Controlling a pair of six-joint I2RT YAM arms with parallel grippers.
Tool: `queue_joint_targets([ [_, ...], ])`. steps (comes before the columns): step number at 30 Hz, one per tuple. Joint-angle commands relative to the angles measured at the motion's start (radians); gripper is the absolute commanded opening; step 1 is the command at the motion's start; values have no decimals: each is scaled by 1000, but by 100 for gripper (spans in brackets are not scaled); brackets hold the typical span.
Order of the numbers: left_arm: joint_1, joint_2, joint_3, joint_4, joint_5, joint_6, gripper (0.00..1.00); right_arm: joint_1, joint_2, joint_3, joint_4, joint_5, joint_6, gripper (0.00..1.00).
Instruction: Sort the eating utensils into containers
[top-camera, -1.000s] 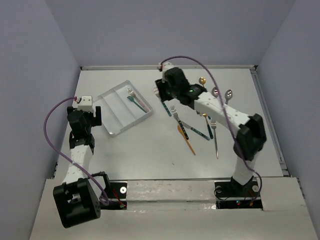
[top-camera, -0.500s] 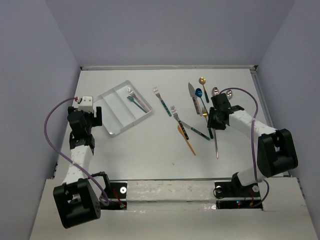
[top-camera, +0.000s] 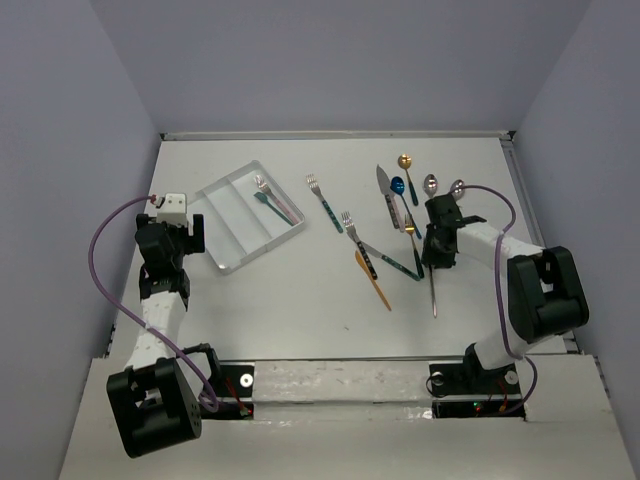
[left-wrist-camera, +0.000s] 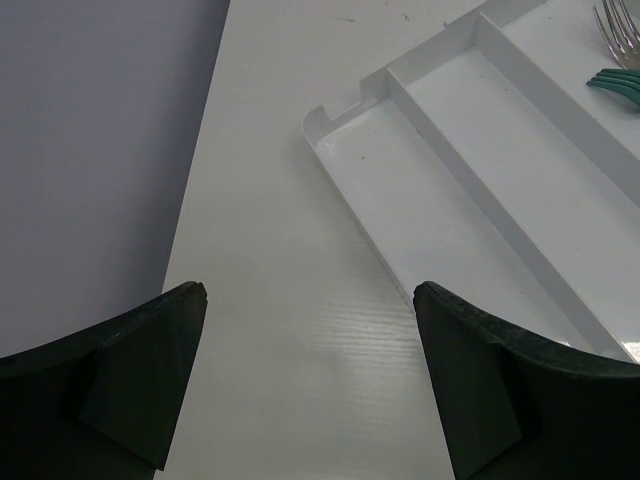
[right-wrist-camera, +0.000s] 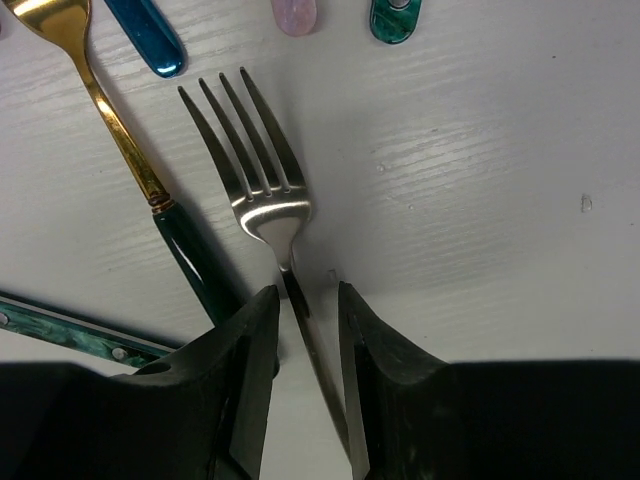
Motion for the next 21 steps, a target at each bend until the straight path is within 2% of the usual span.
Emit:
queue_joint_targets([
  [1,3,-26,-11,51,10,11,99,-22,8,0,40,-4,14,36],
  [5,2,-28,-11,51,10,11,99,-22,7,-2,41,-4,17,35],
  [7,3,-28,-11,51,10,11,99,-32,8,-4,41,-11,16,31],
  [12,3,-28,-12,51,8,11,99,-32,84,24,38,-60,-5,26],
  [18,3,-26,-11,51,5,11,99,-32,71,23,37,-51,-6,2],
  [21,3,-25,-8,49,8,13,99,-32,32,16,44,-45,-18,0],
])
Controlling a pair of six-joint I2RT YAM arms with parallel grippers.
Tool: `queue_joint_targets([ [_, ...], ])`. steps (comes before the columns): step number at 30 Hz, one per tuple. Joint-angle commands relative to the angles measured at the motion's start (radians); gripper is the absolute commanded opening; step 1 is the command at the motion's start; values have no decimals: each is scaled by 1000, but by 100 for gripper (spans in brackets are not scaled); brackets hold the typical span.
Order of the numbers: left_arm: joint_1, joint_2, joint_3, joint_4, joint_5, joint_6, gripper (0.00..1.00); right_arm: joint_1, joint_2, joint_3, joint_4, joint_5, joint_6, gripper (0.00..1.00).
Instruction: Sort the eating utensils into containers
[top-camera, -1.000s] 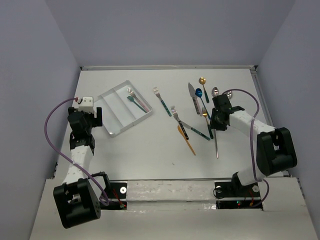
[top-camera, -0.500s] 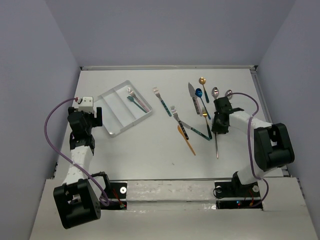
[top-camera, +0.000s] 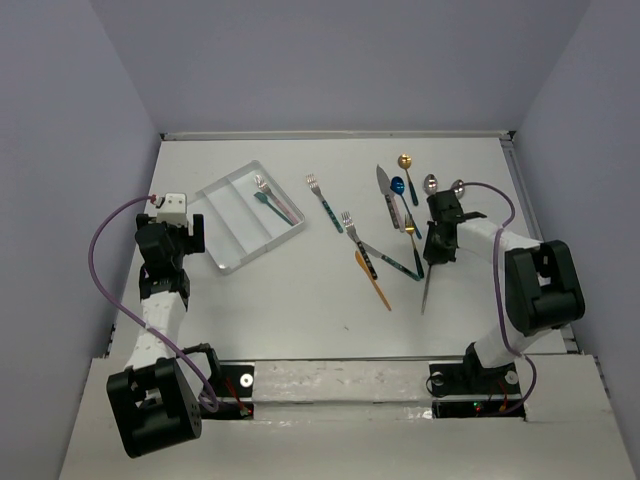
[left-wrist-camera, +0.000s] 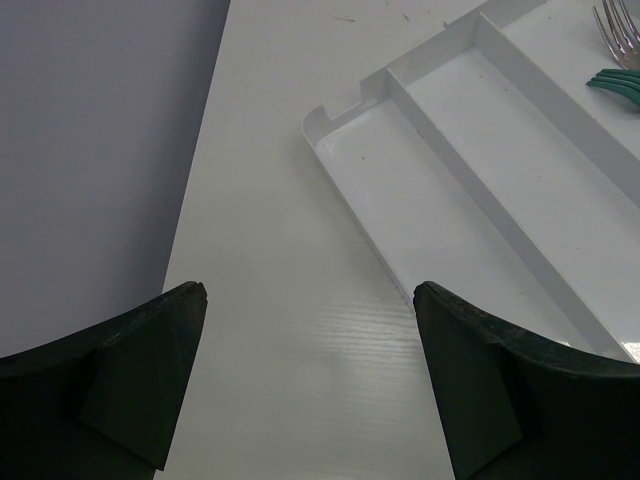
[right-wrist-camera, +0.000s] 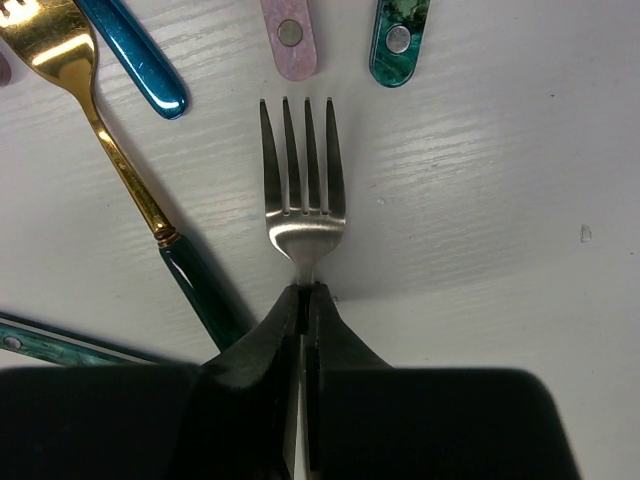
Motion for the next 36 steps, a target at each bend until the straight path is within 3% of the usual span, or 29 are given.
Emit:
queue_joint_targets([
  [1,3,-23,-8,49,8,11,99,-6,-33,-18,27,-7,-27,0],
  [5,3,-17,-5,46,11,9,99,9,-161,79,-25,41,-50,0],
  [9,2,-9,-2,46,18,5,99,157,-200,314,-25,174,-70,0],
  [11,3,-9,-3,46,12,5,99,293,-132,474,63,208,-177,0],
  [12,3,-9,-3,46,11,5,99,332,-131,475,103,194,-178,0],
  [17,3,-18,-6,51,-1,5,99,473,224,928,266,-110,-303,0],
  [19,3,-18,-6,52,-4,3,99,504,359,1103,259,-149,-364,0],
  [20,3,-17,-8,52,-7,3,99,533,490,1266,253,-160,-412,0],
  [24,3,-10,-8,55,-10,3,99,569,773,1594,227,-154,-484,0],
  [27,3,-6,-9,61,-12,5,99,569,881,1659,234,-142,-506,0],
  [36,3,3,-19,77,-16,12,99,587,935,1529,274,-160,-455,0],
])
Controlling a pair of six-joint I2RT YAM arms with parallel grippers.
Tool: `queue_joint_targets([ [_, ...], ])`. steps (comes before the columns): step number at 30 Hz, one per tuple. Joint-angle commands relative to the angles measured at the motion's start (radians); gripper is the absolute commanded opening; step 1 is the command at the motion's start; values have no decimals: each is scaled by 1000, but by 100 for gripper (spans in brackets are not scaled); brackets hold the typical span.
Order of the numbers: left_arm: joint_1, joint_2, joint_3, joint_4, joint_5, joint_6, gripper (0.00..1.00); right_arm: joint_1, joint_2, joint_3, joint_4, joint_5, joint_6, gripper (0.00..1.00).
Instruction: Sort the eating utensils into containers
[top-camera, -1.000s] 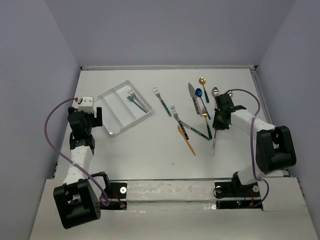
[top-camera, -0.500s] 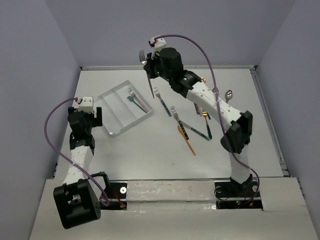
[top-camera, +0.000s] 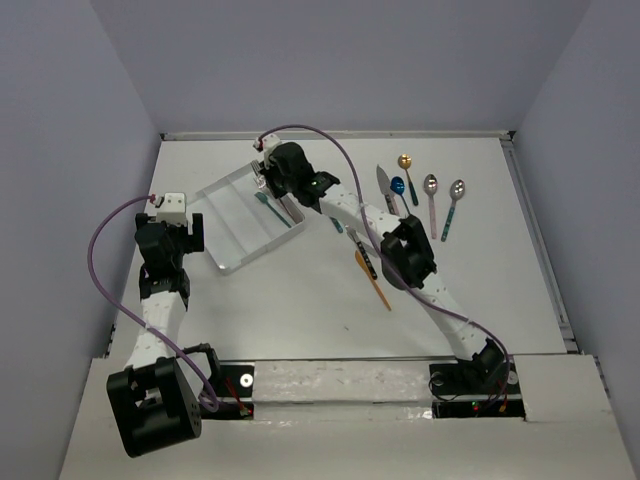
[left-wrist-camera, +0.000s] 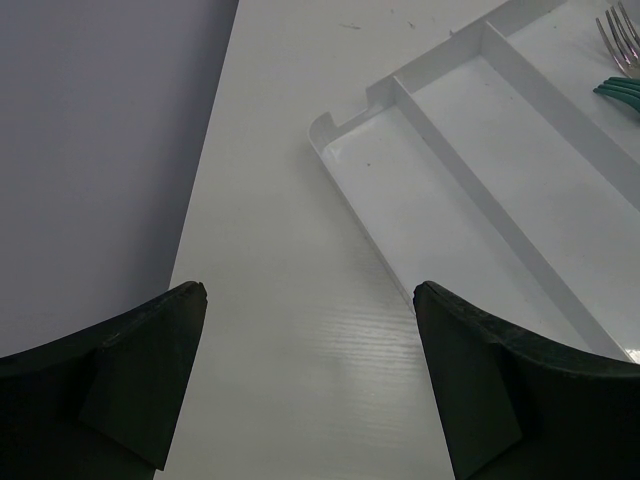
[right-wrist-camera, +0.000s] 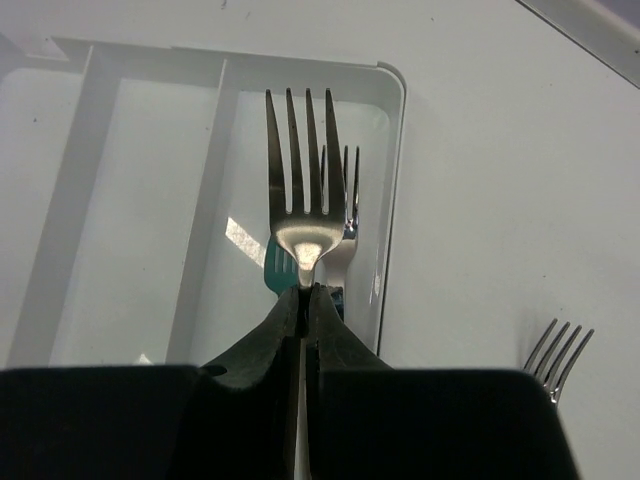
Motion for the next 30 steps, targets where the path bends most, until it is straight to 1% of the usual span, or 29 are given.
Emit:
queue_joint_targets([
  [1,3,-1,-20,60,-8,13,99,25,-44,-14,63,-23,-3,0],
  [4,3,-1,-20,62,-8,14,99,35,-37,-34,63,-15,-18,0],
  [6,3,-1,-20,62,-8,14,99,35,-37,-50,63,6,2,0],
  [7,3,-1,-22,63,-8,14,99,35,-38,-53,63,17,5,10],
  [8,3,-1,-22,63,-8,14,99,35,-37,-54,65,26,10,16],
  [9,3,-1,-22,62,-7,16,99,35,-37,-54,66,36,11,31],
  [10,3,0,-22,63,-7,16,99,35,-37,-53,65,34,10,37],
  [13,3,-3,-23,65,-5,16,99,35,-63,-65,65,28,11,49],
  [15,3,-1,-23,65,-5,14,99,35,-90,-80,63,29,8,51],
  [18,3,-3,-23,65,-4,16,99,35,-181,-126,46,34,-1,52],
  [20,3,-4,-25,65,-5,16,99,35,-282,-181,-7,59,3,53],
  [21,3,-6,-25,66,-5,16,99,35,-326,-220,-23,100,8,53],
  [22,3,-6,-26,67,-5,16,99,35,-377,-269,-40,127,20,55],
  [23,3,-9,-26,67,-7,16,99,35,-483,-398,-69,178,23,57],
  [25,3,-9,-26,67,-7,17,99,14,-590,-540,-110,198,78,58],
  [26,3,-9,-26,67,-7,17,99,0,-637,-609,-136,197,130,58],
  [27,5,-9,-26,67,-4,19,99,-33,-723,-743,-183,172,163,58],
  [29,5,-6,-28,67,-2,20,99,-67,-793,-873,-219,131,251,58],
  [30,3,-4,-26,67,-2,20,99,-80,-845,-986,-230,97,272,57],
])
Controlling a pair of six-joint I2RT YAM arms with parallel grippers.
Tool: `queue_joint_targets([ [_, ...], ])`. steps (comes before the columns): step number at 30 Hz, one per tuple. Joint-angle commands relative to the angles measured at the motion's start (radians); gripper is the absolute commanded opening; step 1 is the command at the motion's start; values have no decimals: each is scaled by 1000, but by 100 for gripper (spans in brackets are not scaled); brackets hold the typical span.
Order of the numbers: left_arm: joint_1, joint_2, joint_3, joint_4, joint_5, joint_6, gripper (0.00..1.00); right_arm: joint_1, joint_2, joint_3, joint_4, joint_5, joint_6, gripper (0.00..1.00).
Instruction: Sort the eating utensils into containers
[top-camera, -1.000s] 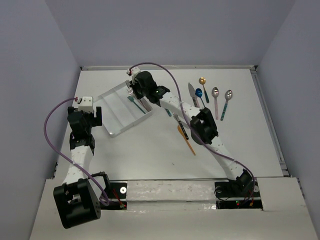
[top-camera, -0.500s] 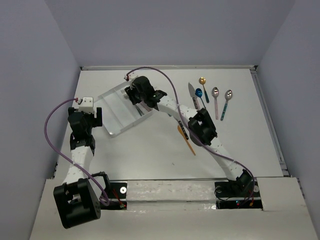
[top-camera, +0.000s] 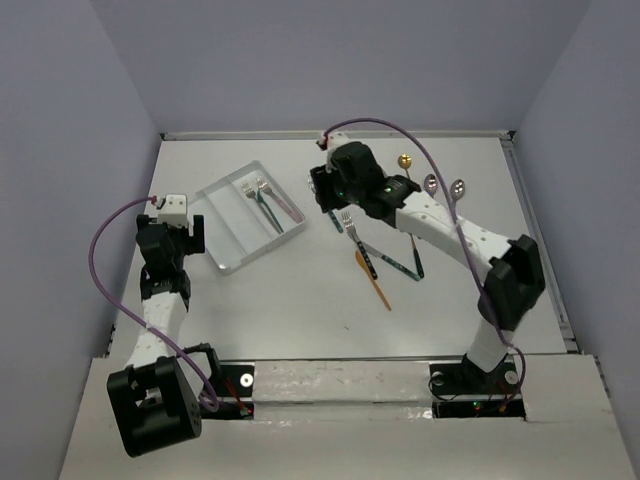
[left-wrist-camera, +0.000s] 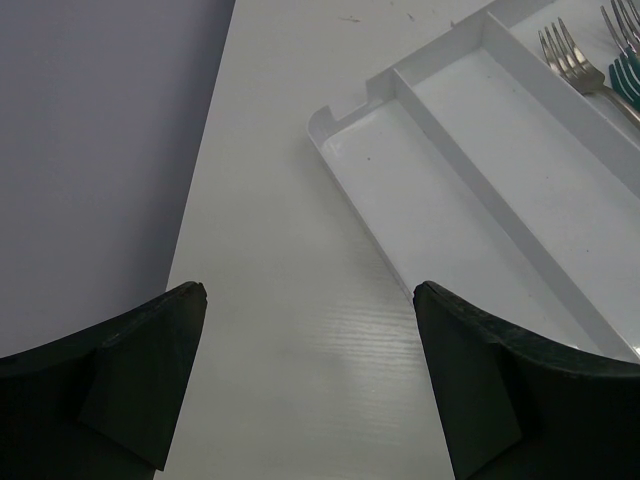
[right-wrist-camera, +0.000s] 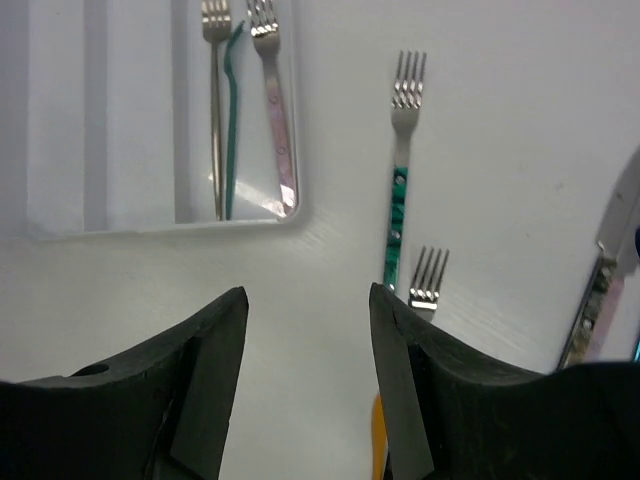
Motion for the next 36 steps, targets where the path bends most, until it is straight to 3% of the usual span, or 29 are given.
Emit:
queue_joint_targets([
  [1,3,-4,-9,54,-1,12,99,-79,-121,-281,-118,-35,179,56],
  [3,3,-7,-9,52,-2,12,99,-91,-135,-344,-121,-36,201,52],
  [4,3,-9,-9,52,-1,12,99,-102,-132,-375,-123,-35,219,43],
  [7,3,-16,-12,52,-1,12,99,-137,-103,-357,-117,-39,245,29],
  [13,3,-18,-14,52,-5,9,99,-159,26,-276,-114,-30,227,34],
  [24,5,-13,-12,52,-2,11,99,-168,121,-288,-115,2,233,33],
  [27,3,-17,-14,54,-4,11,99,-168,138,-285,-115,7,235,27],
  [32,3,-18,-14,54,-2,12,99,-168,139,-285,-115,16,233,2],
  [36,3,-18,-14,52,-2,12,99,-168,83,-262,-114,31,195,0],
])
